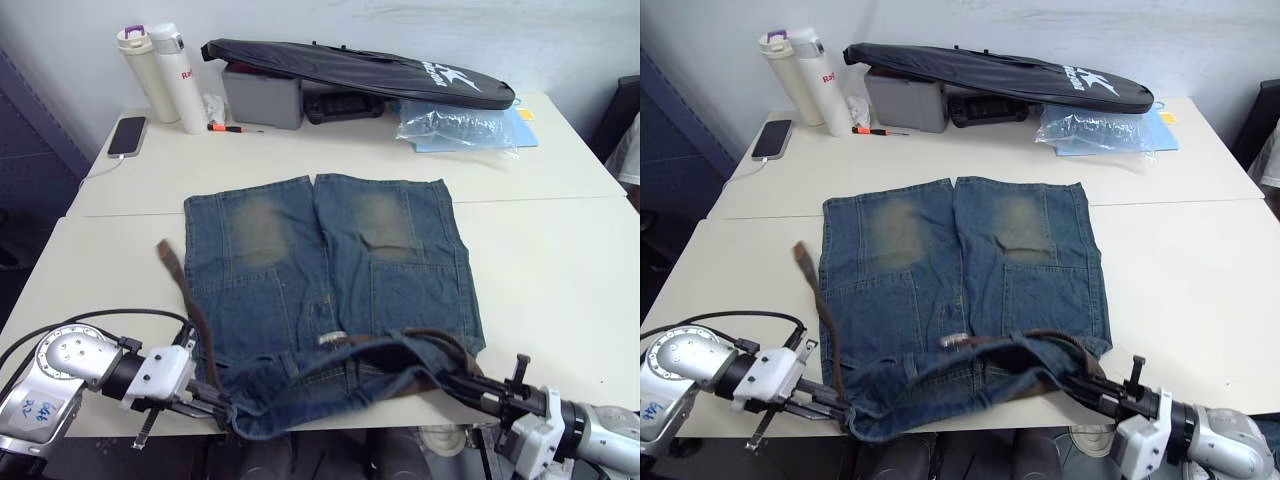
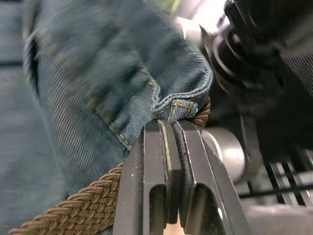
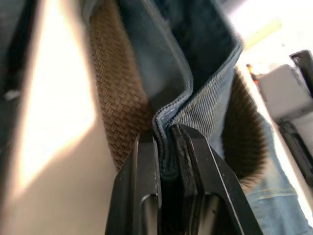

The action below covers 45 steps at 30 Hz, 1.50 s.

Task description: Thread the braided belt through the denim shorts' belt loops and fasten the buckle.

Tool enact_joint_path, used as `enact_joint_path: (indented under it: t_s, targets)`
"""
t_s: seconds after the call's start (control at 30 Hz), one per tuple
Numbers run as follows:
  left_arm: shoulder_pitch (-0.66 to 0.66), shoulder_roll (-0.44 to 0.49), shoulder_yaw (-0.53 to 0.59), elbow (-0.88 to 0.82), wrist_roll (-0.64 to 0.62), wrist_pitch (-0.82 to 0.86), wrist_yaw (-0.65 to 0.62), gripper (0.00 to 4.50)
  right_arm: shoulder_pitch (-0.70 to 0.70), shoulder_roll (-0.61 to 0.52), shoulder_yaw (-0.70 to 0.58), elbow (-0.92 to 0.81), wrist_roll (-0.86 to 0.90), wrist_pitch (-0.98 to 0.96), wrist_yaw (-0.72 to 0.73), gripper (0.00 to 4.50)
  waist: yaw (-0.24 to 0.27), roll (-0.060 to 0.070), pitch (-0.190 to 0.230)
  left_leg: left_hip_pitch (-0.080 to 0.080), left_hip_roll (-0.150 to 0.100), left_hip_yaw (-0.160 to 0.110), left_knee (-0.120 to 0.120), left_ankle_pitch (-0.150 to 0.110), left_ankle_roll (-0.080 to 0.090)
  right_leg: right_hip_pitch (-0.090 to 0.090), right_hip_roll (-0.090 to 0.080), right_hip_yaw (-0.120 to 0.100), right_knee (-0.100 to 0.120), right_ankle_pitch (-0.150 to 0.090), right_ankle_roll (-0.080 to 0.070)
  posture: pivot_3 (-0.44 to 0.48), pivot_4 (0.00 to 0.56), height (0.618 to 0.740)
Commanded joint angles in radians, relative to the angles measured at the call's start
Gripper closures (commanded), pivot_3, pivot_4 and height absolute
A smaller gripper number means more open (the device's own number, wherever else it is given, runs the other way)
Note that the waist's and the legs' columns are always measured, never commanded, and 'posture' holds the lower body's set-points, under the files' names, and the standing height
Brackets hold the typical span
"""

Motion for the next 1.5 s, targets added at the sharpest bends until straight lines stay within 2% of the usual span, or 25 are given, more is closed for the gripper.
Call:
enact_joint_path:
  t_s: [0.03,0.2,0.27,0.3,0.37,0.47,0.5,0.57,0.7,0.8,0.87,0.9,1.0,1.1,1.2,1.33,1.5]
  targets:
    - [0.005,0.011,-0.010,0.019,0.026,-0.019,0.015,4.50,0.017,-0.030,0.016,0.082,-0.063,-0.088,-0.056,4.49,0.000,0.000,0.000,0.001,0.001,0.001,0.000,-0.001,0.000,0.000,0.001,0.001,0.000,0.000,0.000,0.000,0.150,0.740]
    - [0.025,0.027,-0.014,0.038,0.031,0.008,0.036,4.50,0.031,-0.056,0.046,0.086,-0.109,-0.086,-0.134,4.49,-0.001,-0.002,-0.001,0.005,0.004,0.007,0.000,-0.003,0.000,0.001,0.004,0.006,0.001,0.000,0.000,0.000,0.150,0.740]
    - [0.033,0.039,-0.004,0.050,0.012,0.037,0.031,3.76,0.041,-0.082,0.078,0.039,-0.073,-0.024,-0.149,3.44,-0.001,-0.002,-0.002,0.006,0.005,0.009,0.000,-0.004,0.001,0.001,0.005,0.009,0.001,0.000,0.000,0.000,0.150,0.740]
    - [0.028,0.051,0.009,0.047,-0.033,0.096,0.019,3.45,0.049,-0.103,0.098,-0.005,-0.034,0.022,-0.150,3.10,-0.001,-0.002,-0.002,0.006,0.005,0.010,0.000,-0.004,0.001,0.001,0.006,0.010,0.001,0.000,-0.001,0.000,0.150,0.740]
    - [0.020,0.071,0.026,0.036,-0.100,0.181,0.003,2.58,0.064,-0.137,0.121,-0.072,0.017,0.078,-0.158,2.13,-0.001,-0.002,-0.001,0.006,0.007,0.011,0.001,-0.005,0.001,0.000,0.007,0.011,0.001,-0.005,-0.011,0.000,0.150,0.740]
    - [0.006,0.109,0.069,0.018,-0.213,0.314,-0.023,1.19,0.095,-0.188,0.127,-0.200,0.094,0.155,-0.169,0.62,0.000,-0.001,-0.001,0.005,0.014,0.012,0.007,-0.009,-0.001,0.000,0.015,0.013,0.002,-0.005,-0.014,0.000,0.150,0.740]
    - [0.005,0.134,0.092,0.024,-0.242,0.371,-0.027,0.59,0.108,-0.213,0.113,-0.274,0.141,0.198,-0.174,0.07,0.000,-0.001,-0.001,0.006,0.015,0.012,0.008,-0.010,-0.001,0.000,0.016,0.013,0.004,-0.006,-0.016,0.000,0.150,0.740]
    - [0.026,0.190,0.144,0.029,-0.296,0.470,-0.057,0.06,0.114,-0.256,0.074,-0.427,0.229,0.290,-0.187,0.00,-0.001,-0.001,0.000,0.006,0.016,0.013,0.008,-0.010,-0.001,-0.002,0.017,0.013,0.007,-0.007,-0.017,0.000,0.150,0.740]
    - [-0.019,0.236,0.238,0.050,-0.460,0.667,-0.057,0.06,0.053,-0.316,0.028,-0.701,0.385,0.558,-0.223,0.00,-0.003,-0.001,0.000,0.007,0.018,0.013,0.008,-0.011,-0.002,-0.003,0.019,0.013,0.008,-0.009,-0.019,0.000,0.150,0.740]
    - [-0.180,0.168,0.193,0.073,-0.481,0.723,0.069,0.06,-0.086,-0.331,0.096,-0.736,0.468,0.875,-0.251,0.00,0.004,-0.002,0.000,0.007,0.019,0.013,0.008,-0.012,-0.002,-0.003,0.020,0.013,0.008,-0.009,-0.020,0.000,0.150,0.740]
    - [-0.255,0.120,0.157,0.071,-0.450,0.734,0.143,0.06,-0.157,-0.328,0.136,-0.734,0.519,1.078,-0.261,0.00,0.009,-0.003,0.000,0.006,0.018,0.012,0.010,-0.012,-0.002,-0.002,0.020,0.013,0.007,-0.008,-0.020,0.000,0.150,0.740]
    - [-0.309,0.077,0.123,0.072,-0.420,0.745,0.212,0.06,-0.219,-0.309,0.155,-0.729,0.613,1.225,-0.310,0.00,0.010,-0.003,0.000,0.006,0.018,0.012,0.010,-0.012,-0.002,-0.002,0.020,0.014,0.007,-0.008,-0.021,0.000,0.150,0.740]
    - [-0.447,-0.026,-0.001,0.067,-0.300,0.803,0.423,0.06,-0.401,-0.284,0.228,-0.673,0.636,1.541,-0.347,0.00,0.005,-0.003,0.000,0.005,0.017,0.012,0.011,-0.012,-0.002,-0.003,0.020,0.015,0.006,-0.004,-0.019,0.000,0.150,0.740]
    - [-0.574,-0.120,-0.123,0.135,-0.153,0.815,0.567,0.06,-0.530,-0.272,0.290,-0.601,0.623,1.723,-0.293,0.00,0.003,-0.003,0.000,0.005,0.016,0.013,0.010,-0.011,-0.002,-0.003,0.020,0.016,0.007,0.006,-0.002,0.000,0.150,0.740]
    - [-0.687,-0.202,-0.188,0.229,-0.060,0.855,0.681,0.06,-0.626,-0.259,0.366,-0.519,0.550,1.790,-0.220,0.00,0.000,-0.002,0.000,0.006,0.017,0.013,0.009,-0.011,-0.002,-0.007,0.021,0.015,0.007,0.006,-0.001,0.000,0.150,0.740]
    - [-0.723,-0.184,-0.317,0.275,0.067,0.799,0.652,0.06,-0.766,-0.217,0.469,-0.369,0.472,1.889,-0.144,0.00,-0.011,-0.002,-0.001,0.001,0.017,0.016,0.008,-0.010,-0.004,-0.014,0.022,0.017,0.009,0.006,0.000,0.000,0.150,0.740]
    - [-0.698,-0.162,-0.394,0.288,0.147,0.760,0.609,0.06,-0.783,-0.200,0.539,-0.292,0.398,1.967,-0.088,0.00,-0.011,0.002,-0.006,0.001,0.017,0.019,0.007,-0.010,-0.004,-0.016,0.022,0.019,0.009,0.006,0.000,0.000,0.150,0.740]
